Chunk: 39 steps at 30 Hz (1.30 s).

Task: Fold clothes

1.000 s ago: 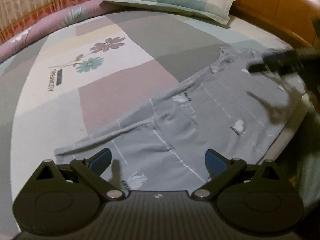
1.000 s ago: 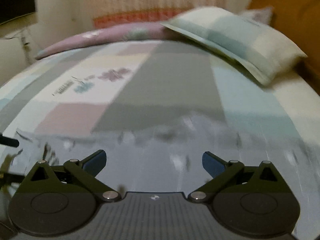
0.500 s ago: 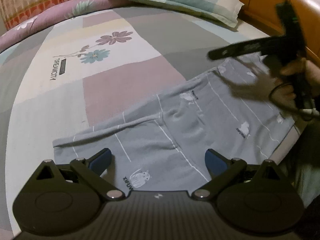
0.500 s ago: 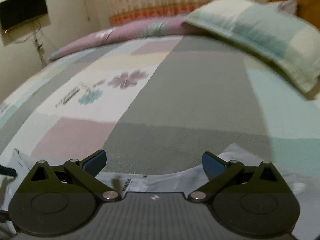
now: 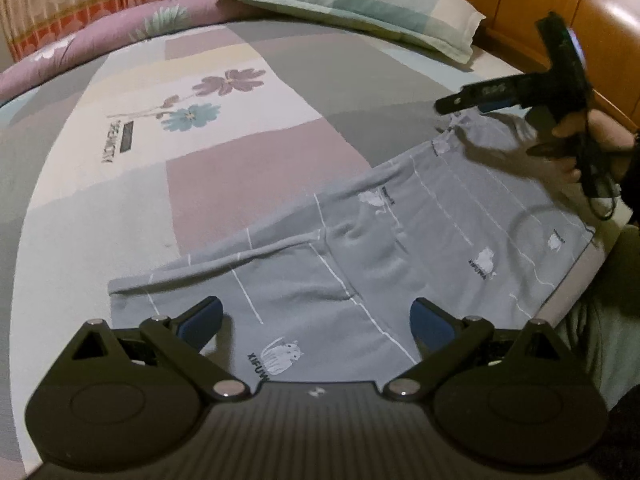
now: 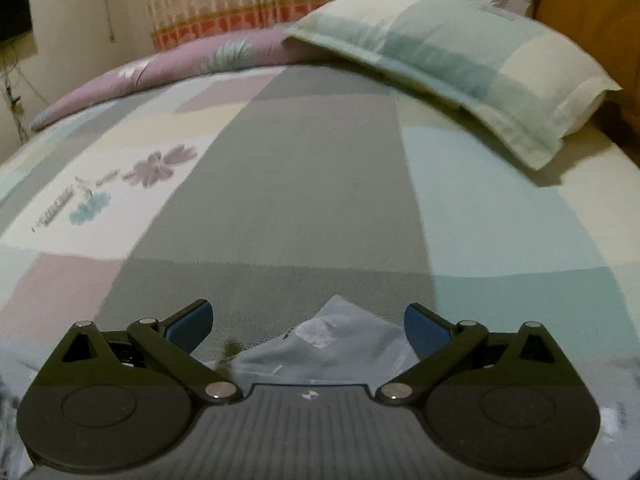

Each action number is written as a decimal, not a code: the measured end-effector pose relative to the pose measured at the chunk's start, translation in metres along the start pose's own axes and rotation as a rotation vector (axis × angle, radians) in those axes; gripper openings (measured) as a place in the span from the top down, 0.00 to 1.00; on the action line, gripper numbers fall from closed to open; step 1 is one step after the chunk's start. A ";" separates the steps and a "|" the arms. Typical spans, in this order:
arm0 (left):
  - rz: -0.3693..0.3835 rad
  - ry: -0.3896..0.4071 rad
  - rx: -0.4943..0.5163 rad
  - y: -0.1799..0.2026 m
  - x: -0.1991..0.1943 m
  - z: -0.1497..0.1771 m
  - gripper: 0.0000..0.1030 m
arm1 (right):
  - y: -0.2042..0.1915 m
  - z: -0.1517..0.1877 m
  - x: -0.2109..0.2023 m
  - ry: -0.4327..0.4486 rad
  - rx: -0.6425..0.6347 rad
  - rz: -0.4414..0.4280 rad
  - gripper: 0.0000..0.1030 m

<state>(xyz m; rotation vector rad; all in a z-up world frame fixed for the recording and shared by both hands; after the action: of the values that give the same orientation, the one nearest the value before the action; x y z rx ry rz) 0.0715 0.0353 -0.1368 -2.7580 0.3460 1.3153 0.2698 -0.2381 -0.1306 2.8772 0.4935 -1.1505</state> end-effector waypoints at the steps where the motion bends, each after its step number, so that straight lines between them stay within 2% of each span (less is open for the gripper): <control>1: 0.004 0.003 0.001 0.000 -0.002 0.000 0.03 | 0.003 0.000 -0.013 0.014 0.005 0.009 0.00; 4: 0.013 0.007 0.013 0.003 -0.002 -0.002 0.03 | 0.017 0.018 -0.040 0.016 0.021 0.049 0.00; 7: 0.010 -0.008 0.024 0.007 0.003 -0.001 0.03 | 0.035 0.040 -0.040 -0.016 0.061 0.081 0.00; 10: -0.021 -0.018 0.022 0.007 0.001 0.001 0.03 | 0.050 0.057 -0.037 -0.044 0.107 0.119 0.00; 13: -0.049 -0.023 0.023 0.007 -0.001 0.003 0.03 | 0.049 0.060 -0.058 -0.050 0.164 0.117 0.00; 18: -0.041 -0.016 0.053 0.017 -0.005 0.002 0.03 | 0.033 0.083 -0.089 -0.083 0.078 0.158 0.00; 22: -0.035 -0.010 0.076 0.025 -0.007 0.001 0.03 | 0.035 0.115 -0.095 -0.174 0.026 0.200 0.00; 29: -0.029 0.007 0.107 0.038 -0.013 -0.001 0.03 | 0.016 0.122 -0.109 -0.165 0.031 0.086 0.00; 32: -0.026 0.000 0.107 0.041 -0.012 -0.001 0.03 | 0.014 0.130 -0.109 -0.156 0.012 0.100 0.00; 36: -0.018 0.009 0.114 0.043 -0.015 -0.002 0.03 | 0.025 0.123 -0.125 -0.128 0.085 0.061 0.00; 39: -0.013 0.017 0.110 0.044 -0.017 -0.004 0.03 | 0.050 0.114 -0.146 -0.057 0.163 0.085 0.00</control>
<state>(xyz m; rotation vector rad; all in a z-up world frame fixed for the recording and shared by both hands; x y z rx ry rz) 0.0544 -0.0057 -0.1194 -2.6779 0.3879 1.2318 0.1082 -0.3414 -0.1215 2.9563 0.2858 -1.3126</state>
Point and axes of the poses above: each gripper's, at about its wrist camera, not at the fingertips, and x roughly the way its jaws point, y to its right, z to its underside, the point moved 7 cm from there along x, roughly the way its jaws point
